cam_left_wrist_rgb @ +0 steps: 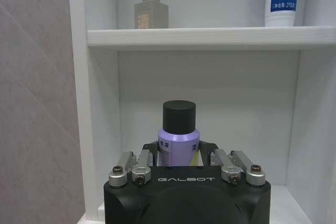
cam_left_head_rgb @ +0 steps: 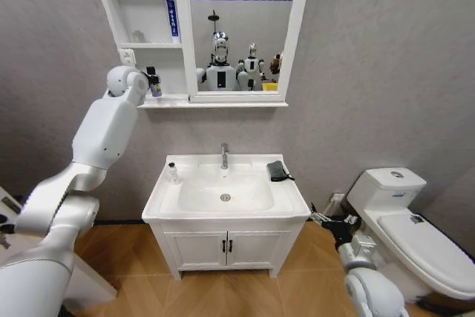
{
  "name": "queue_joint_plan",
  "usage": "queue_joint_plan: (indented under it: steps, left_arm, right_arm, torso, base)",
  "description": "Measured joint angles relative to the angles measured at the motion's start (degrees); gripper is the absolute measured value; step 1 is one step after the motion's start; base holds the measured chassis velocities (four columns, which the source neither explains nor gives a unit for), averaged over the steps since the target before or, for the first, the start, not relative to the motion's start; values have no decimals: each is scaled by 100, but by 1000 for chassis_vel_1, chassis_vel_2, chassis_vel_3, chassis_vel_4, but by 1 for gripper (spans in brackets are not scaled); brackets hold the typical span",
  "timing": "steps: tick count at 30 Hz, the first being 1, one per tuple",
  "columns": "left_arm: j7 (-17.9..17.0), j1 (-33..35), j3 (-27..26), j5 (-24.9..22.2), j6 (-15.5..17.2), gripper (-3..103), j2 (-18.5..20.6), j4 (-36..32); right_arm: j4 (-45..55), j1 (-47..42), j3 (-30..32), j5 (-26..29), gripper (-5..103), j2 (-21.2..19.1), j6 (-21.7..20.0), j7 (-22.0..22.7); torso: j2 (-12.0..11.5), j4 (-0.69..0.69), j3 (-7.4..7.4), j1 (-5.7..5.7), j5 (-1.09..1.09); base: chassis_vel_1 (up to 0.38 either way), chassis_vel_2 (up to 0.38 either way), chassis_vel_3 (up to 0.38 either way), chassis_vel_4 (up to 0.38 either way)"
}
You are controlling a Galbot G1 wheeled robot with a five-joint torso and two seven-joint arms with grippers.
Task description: Move facial cleanser and shampoo from washbasin to cabinet, then wipe washbasin with towel.
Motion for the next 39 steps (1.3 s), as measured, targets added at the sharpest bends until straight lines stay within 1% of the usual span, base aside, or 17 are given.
queue_joint_plan:
  steps: [2, 3, 6, 15, 17, 23, 31, 37, 38, 39]
  left_arm:
    - [182, -140, -15, 303, -92, 42, -94, 345]
    - [182, -140, -15, 303, -92, 42, -94, 345]
    - [408, -238, 10, 544, -164, 42, -140, 640]
    - [533, -300, -31, 739, -330, 42, -309, 1024]
    - [594, -323, -150, 917, -388, 42, -427, 1237]
    - [637, -325, -274, 1091, -458, 42, -499, 1400]
    - [670, -281, -331, 1162, -586, 42, -517, 1495]
    - [691, -295, -378, 1236, -632, 42, -540, 1572]
    - [736, -300, -386, 1284, -648, 42, -549, 1602]
    - [856, -293, -398, 1371, -720, 50, -568, 1617]
  right_arm:
    - [27, -25, 4, 6, 100, 3, -1, 0]
    - [27, -25, 4, 6, 100, 3, -1, 0]
    - [62, -76, 2, -5, 100, 22, 0, 0]
    - [95, -117, 1, -47, 100, 35, 14, -5]
    - [105, -124, 19, -43, 100, 27, 17, -6]
    - [125, -166, 30, -36, 100, 26, 27, -8]
    - [125, -167, 9, -46, 100, 33, 50, -11]
    - [119, -141, 14, -37, 100, -45, 53, -13]
    - [116, -124, 16, -30, 100, -60, 51, -14]
    - [115, -116, 14, -26, 100, -69, 44, -19]
  torso:
    - [0, 0, 0, 0, 0]
    - [0, 0, 0, 0, 0]
    - [0, 1, 0, 0, -1]
    - [0, 0, 0, 0, -1]
    - [0, 0, 0, 0, 0]
    - [0, 0, 0, 0, -1]
    - [0, 0, 0, 0, 0]
    - [0, 0, 0, 0, 0]
    - [0, 1, 0, 0, 0]
    - [1, 0, 0, 0, 0]
  base:
    - [0, 0, 0, 0]
    - [0, 0, 0, 0]
    - [0, 0, 0, 0]
    - [0, 0, 0, 0]
    - [0, 0, 0, 0]
    - [0, 0, 0, 0]
    - [0, 0, 0, 0]
    - [0, 0, 0, 0]
    - [0, 0, 0, 0]
    - [0, 0, 0, 0]
